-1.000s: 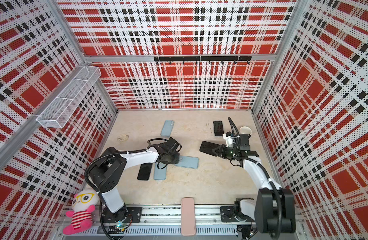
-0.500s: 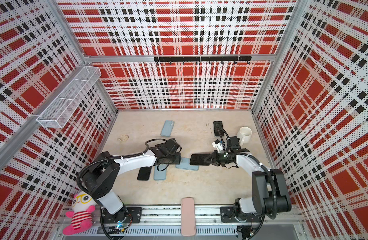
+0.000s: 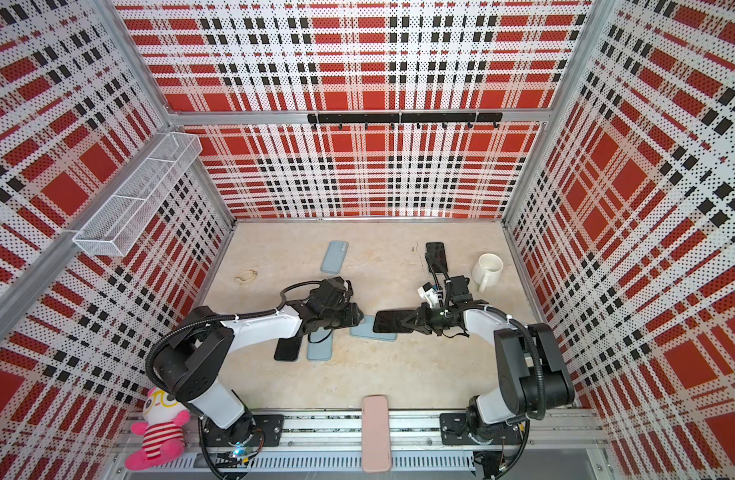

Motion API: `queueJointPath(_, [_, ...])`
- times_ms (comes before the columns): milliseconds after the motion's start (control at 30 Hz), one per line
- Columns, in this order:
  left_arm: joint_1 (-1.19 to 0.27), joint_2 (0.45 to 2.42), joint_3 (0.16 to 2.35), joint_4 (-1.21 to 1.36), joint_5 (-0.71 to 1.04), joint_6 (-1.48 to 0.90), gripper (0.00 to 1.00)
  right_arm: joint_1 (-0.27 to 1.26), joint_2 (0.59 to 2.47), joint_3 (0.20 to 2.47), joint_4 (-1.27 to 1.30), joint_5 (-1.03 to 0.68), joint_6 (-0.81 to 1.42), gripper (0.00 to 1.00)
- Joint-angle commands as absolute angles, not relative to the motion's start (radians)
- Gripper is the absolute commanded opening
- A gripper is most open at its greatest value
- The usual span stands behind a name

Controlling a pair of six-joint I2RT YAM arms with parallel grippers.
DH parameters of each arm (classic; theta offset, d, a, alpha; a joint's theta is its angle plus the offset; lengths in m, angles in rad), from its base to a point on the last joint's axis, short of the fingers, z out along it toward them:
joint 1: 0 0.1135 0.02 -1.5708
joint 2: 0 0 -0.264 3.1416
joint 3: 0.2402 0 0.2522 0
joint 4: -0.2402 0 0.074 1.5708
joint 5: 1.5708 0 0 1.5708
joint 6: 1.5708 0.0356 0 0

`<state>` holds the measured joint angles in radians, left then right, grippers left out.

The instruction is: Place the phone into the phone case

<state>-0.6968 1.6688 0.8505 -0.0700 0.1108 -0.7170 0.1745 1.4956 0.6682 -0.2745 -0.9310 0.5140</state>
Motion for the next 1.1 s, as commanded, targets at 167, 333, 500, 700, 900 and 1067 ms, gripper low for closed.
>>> queueJointPath(167, [-0.693,1.676,0.818,-0.010,0.141,-0.725,0.49,0.204,1.540,0.638,-0.169,-0.989,0.546,0.09])
queueJointPath(333, [-0.691,1.683,0.812,-0.005,0.145,-0.726,0.49,0.211,1.569,0.626,-0.142,-0.987,0.579,0.08])
queueJointPath(500, [-0.690,1.696,0.794,0.012,0.149,-0.736,0.48,0.217,1.606,0.624,-0.113,-0.982,0.590,0.07])
queueJointPath(700, [-0.690,1.713,0.770,0.044,0.161,-0.753,0.48,0.238,1.654,0.631,-0.063,-0.979,0.611,0.07])
queueJointPath(900, [-0.693,1.724,0.760,0.077,0.180,-0.769,0.48,0.272,1.706,0.649,-0.005,-0.983,0.642,0.07])
queueJointPath(1067, [-0.692,1.723,0.740,0.103,0.199,-0.795,0.49,0.295,1.764,0.658,0.055,-0.997,0.668,0.06])
